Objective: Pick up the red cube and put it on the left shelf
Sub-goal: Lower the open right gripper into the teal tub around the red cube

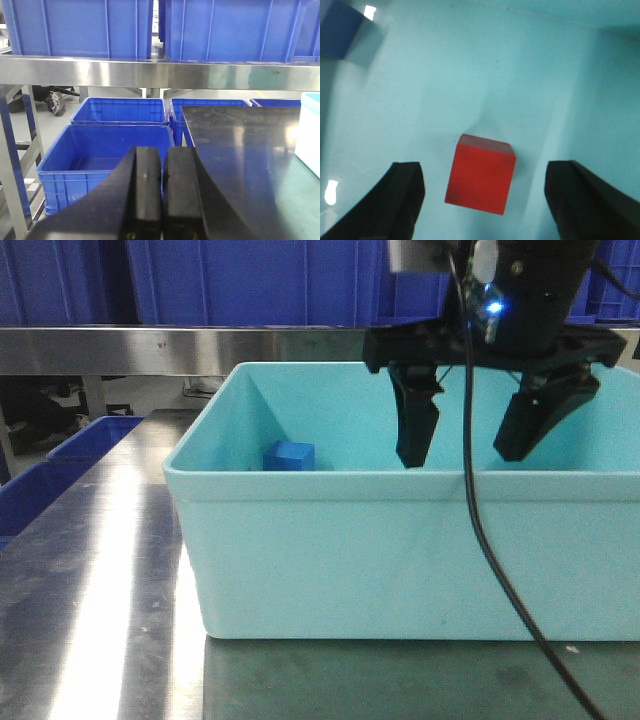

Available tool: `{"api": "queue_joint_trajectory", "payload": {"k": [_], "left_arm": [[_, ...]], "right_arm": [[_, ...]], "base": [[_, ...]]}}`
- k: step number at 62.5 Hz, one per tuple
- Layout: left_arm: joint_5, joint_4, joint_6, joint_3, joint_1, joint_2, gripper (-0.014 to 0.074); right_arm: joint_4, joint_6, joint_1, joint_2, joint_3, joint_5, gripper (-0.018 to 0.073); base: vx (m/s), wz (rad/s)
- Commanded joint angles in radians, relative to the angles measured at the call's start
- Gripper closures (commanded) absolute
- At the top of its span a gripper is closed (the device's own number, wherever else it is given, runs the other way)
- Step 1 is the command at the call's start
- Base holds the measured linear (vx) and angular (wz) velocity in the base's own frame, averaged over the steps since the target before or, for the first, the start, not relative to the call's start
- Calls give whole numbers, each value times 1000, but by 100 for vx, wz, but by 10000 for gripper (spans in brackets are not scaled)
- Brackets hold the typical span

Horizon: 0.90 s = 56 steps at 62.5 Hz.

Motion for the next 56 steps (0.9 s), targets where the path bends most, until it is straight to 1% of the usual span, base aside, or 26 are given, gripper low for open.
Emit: {"api": "queue_joint_trajectory", "payload": {"k": [1,13,22,25,28,37,43,45,51,56], "left_arm": [[-88,0,-5,24,-5,-12,495],[-88,0,-5,24,-5,-12,495],[-88,0,-5,24,-5,-12,496],[-88,0,-5,24,-5,-12,495],[-88,0,-5,24,-5,-12,495],[-88,0,-5,24,-5,-12,495],[-88,0,-5,24,-5,-12,495],[-88,0,-5,24,-5,-12,496],[-88,0,-5,24,-5,-12,495],[-88,0,-5,24,-5,-12,496]], "right_arm": [[-5,24,1,-13,-33,-25,-48],[-4,24,1,40,-33,-18,-45],[-4,24,1,68,-33,-26,-10],[-4,24,1,71,-33,-30,20],[-4,24,1,74,-33,-30,71],[-4,24,1,71,-33,-28,275],[-4,24,1,64,-39,-29,373],[-4,24,1,58,-41,-29,391],[-5,22,1,30,-57,-28,396],[-31,19,1,-14,-72,-31,396]], "base": [[0,0],[0,0],[0,0],[0,0],[0,0],[0,0],[0,0],[0,0],[0,0],[0,0]]}}
